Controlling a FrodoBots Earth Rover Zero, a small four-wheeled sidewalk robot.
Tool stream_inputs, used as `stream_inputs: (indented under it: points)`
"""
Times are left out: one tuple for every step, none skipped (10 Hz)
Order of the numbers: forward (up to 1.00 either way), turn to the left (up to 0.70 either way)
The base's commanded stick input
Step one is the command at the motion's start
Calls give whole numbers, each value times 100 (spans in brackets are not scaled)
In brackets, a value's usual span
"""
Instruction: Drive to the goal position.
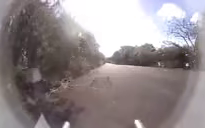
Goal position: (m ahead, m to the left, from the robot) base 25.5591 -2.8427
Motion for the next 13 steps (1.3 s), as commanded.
stream_inputs:
  points:
    - [70,0]
    - [70,-35]
    - [70,-35]
    - [70,-35]
    - [70,-29]
    - [70,-22]
    - [70,-8]
    - [70,-5]
    - [70,-3]
    - [70,0]
    - [70,0]
    - [70,0]
    - [70,0]
